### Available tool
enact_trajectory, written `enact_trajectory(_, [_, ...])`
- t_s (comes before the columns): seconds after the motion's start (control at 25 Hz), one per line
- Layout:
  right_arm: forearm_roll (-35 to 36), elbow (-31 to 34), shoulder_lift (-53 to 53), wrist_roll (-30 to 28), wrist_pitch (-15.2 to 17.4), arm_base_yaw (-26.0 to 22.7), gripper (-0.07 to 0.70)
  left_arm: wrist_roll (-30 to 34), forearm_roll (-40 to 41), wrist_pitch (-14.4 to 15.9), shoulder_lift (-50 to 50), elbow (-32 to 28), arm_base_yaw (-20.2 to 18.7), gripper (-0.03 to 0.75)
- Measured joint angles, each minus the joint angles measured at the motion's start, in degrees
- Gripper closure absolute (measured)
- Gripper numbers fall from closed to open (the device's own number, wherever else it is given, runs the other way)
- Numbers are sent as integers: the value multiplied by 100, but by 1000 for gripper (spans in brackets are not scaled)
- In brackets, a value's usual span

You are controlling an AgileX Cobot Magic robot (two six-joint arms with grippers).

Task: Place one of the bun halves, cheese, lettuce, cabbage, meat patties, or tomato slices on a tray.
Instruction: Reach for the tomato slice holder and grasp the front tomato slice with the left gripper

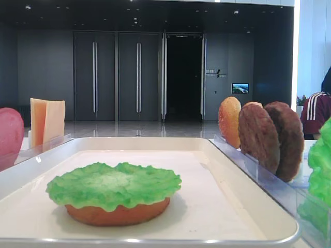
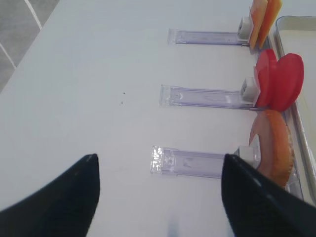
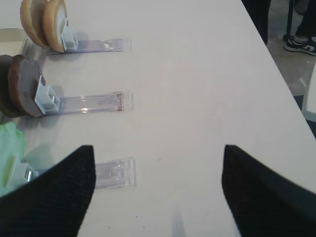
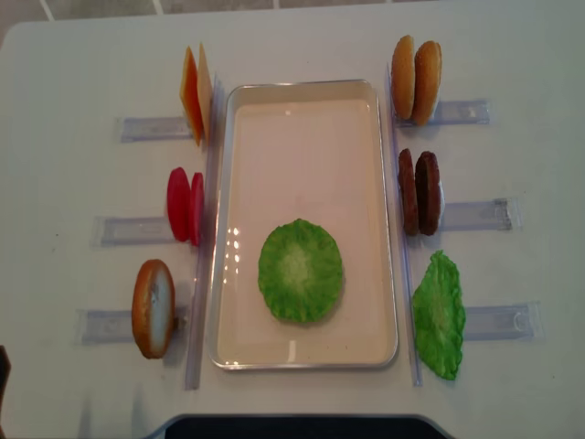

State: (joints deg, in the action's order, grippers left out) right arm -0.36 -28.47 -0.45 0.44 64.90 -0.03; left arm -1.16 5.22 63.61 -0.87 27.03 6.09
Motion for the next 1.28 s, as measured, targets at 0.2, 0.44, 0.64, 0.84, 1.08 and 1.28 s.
enact_trajectory(0.2, [0,0,0,0,0,0,97,0,0,0,0,0,0,137])
enact_trajectory(0.44, [0,0,0,0,0,0,97,0,0,0,0,0,0,137])
enact_trajectory(0.64, [0,0,0,0,0,0,97,0,0,0,0,0,0,139])
enact_trajectory(0.84, [0,0,0,0,0,0,97,0,0,0,0,0,0,171])
enact_trajectory(1.08, [0,0,0,0,0,0,97,45,0,30,226,46,0,217])
enact_trajectory(1.28, [0,0,0,0,0,0,97,53,0,-31,992,370,0,222])
